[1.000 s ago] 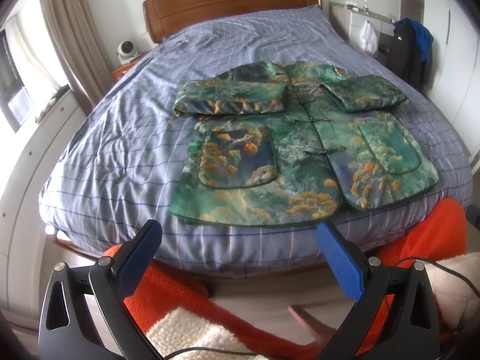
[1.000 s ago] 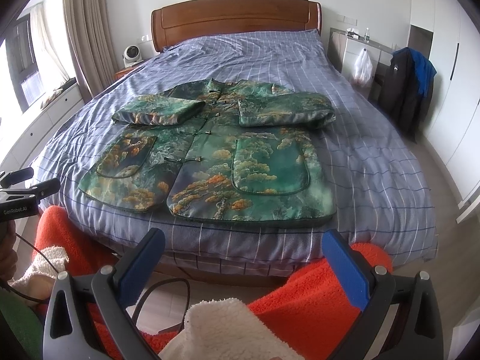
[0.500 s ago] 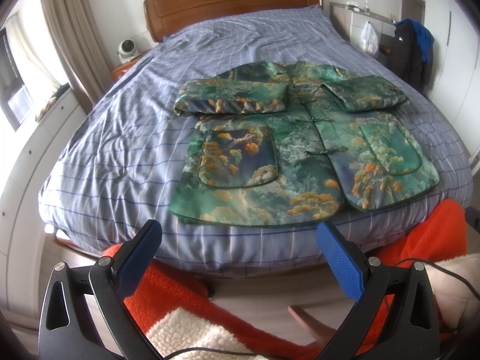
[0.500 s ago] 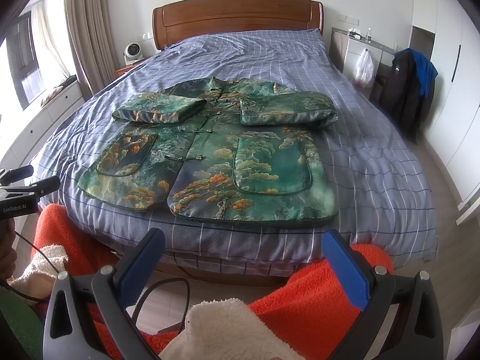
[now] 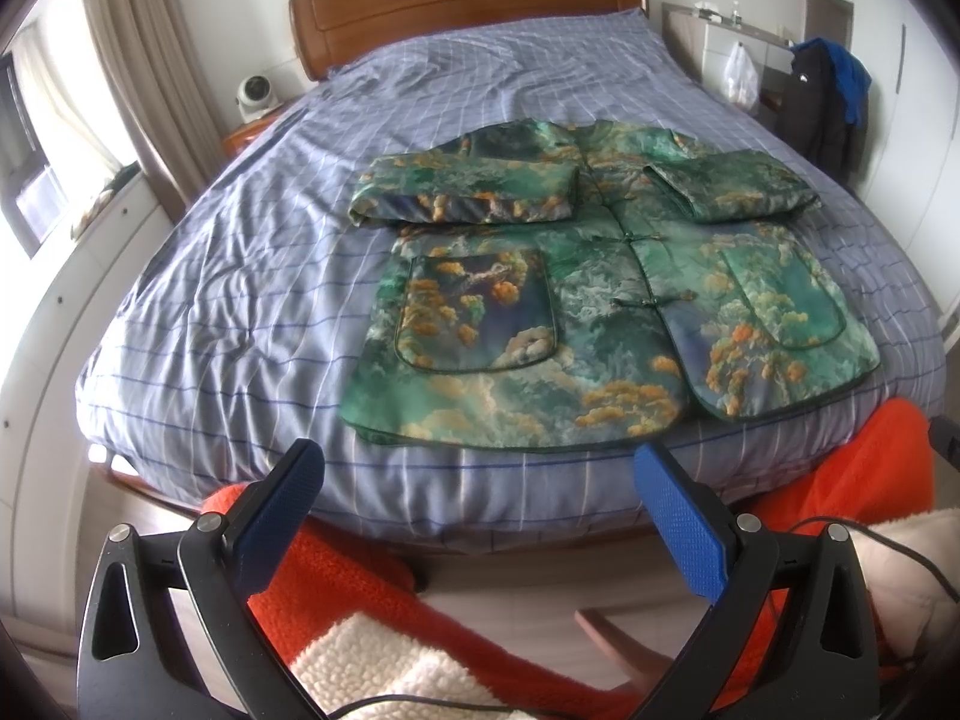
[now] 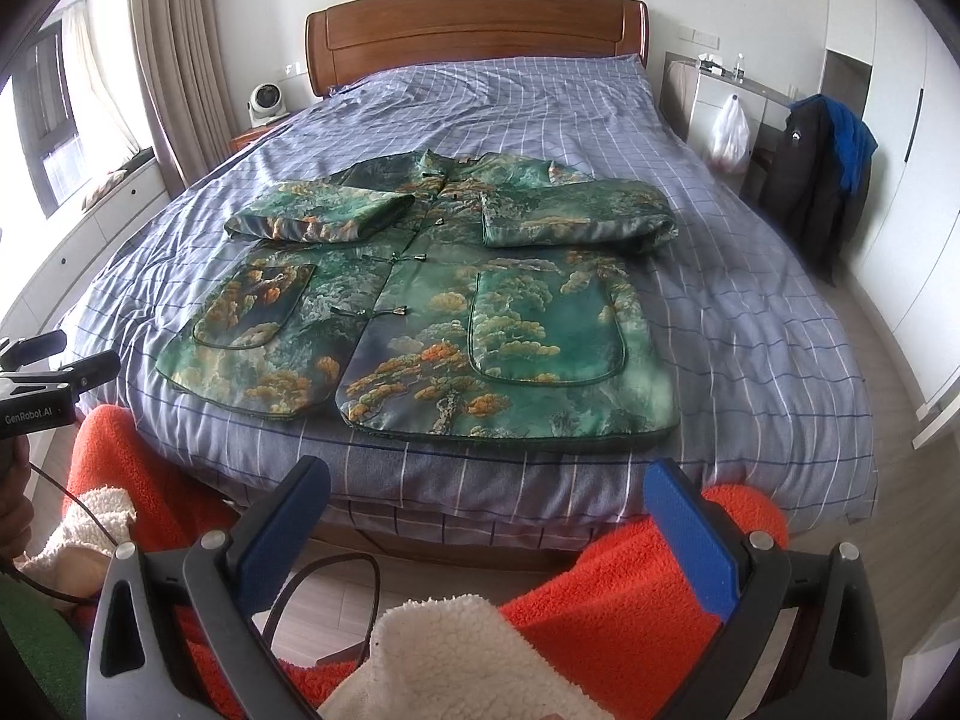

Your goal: Fold large clothes

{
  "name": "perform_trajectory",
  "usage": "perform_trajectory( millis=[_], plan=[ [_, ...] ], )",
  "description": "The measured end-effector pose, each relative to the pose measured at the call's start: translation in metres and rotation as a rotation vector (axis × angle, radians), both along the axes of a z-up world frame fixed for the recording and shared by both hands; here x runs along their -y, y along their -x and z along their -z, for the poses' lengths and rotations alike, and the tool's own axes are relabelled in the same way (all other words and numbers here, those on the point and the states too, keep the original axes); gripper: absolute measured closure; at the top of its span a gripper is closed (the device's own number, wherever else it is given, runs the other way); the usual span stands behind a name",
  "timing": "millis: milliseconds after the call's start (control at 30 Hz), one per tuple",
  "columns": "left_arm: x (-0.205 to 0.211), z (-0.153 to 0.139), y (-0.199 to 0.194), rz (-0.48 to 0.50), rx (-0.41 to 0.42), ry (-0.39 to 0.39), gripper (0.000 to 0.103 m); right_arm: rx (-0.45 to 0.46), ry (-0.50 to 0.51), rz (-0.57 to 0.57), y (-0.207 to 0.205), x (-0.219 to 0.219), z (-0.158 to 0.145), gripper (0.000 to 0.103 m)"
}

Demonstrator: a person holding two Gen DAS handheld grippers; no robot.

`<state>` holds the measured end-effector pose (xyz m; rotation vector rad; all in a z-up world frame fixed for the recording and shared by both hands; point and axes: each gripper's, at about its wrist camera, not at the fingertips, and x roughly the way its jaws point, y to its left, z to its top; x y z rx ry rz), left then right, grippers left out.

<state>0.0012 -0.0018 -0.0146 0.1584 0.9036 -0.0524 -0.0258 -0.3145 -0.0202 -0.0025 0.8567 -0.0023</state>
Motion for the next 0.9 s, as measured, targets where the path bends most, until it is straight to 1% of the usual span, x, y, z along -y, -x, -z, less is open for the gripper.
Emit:
perform_trajectory(
  millis=[900],
  plan=[
    [-0.0003, 0.0040, 0.0002, -0.003, -0.007, -0.001, 0.000, -0.006, 0.005, -0.004, -0.0009, -0.0023, 0.0037, 0.000]
  ],
)
